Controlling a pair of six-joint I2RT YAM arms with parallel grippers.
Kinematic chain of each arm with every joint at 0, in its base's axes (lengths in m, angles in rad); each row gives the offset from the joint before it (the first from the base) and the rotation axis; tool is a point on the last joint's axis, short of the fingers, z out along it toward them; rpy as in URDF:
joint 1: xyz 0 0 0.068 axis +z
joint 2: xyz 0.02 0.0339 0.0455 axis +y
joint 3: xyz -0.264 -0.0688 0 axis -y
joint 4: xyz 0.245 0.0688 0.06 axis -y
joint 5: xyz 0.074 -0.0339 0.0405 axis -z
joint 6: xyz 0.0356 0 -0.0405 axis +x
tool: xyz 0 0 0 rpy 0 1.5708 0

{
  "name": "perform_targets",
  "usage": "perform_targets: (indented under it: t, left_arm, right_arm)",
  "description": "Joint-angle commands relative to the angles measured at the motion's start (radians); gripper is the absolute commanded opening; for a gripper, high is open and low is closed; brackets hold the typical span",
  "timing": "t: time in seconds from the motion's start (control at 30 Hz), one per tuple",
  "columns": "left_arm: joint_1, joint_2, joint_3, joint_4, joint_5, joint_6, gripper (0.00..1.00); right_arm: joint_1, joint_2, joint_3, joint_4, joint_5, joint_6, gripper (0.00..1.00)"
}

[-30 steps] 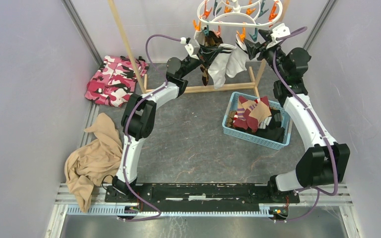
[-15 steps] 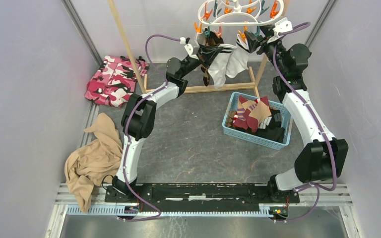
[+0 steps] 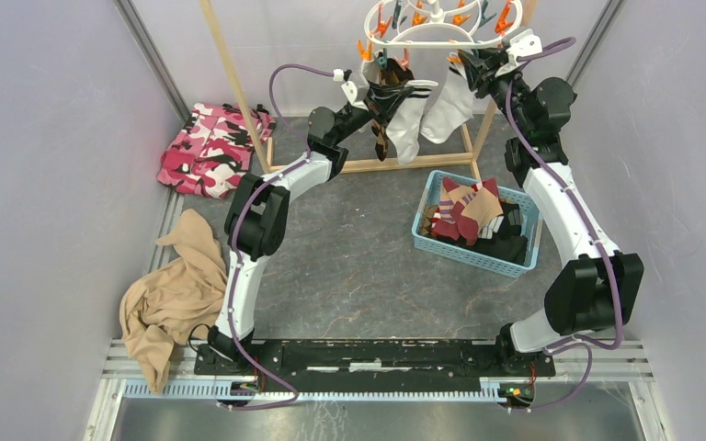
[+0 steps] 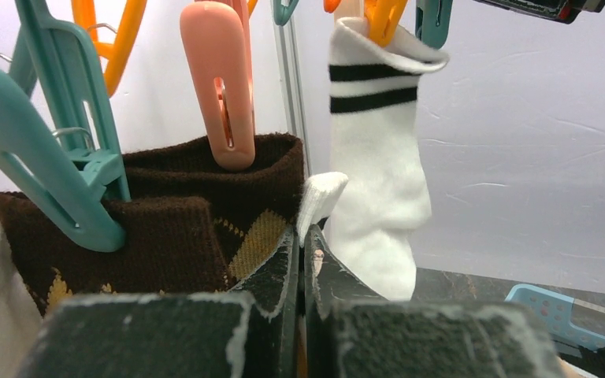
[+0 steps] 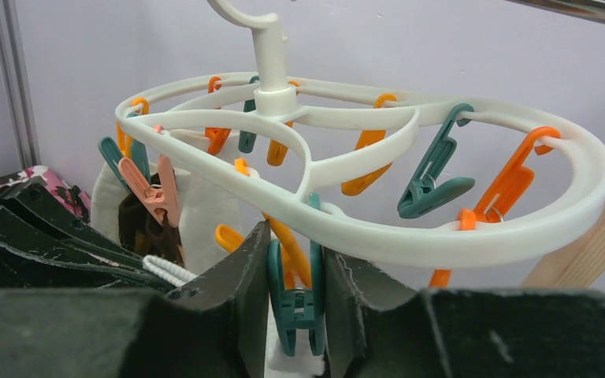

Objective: Clip the socks to the hanger
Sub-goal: Open the clamp at the hanger.

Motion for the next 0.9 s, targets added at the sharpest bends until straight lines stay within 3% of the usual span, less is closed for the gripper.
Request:
perform_targets:
  t: [0.0, 0.5, 0.87]
  left_arm:
    - [0.007, -0.010, 0.008, 0.066, 0.002, -0.039, 0.02]
    - [0.008, -0.096, -0.101, 0.132, 0.049, -0.096, 0.02]
    - [0.006, -0.334, -0.379, 0.217, 0.101, -0.222, 0.02]
  right_arm:
    - [0.004, -0.004, 0.053, 0.024, -0.014, 0.019, 0.28]
    - [0.005, -0.018, 0.087, -0.050, -0.022, 0.120, 0.04]
    - [0.005, -0.045, 0.083, -0.120, -0.002, 0.263, 0.00]
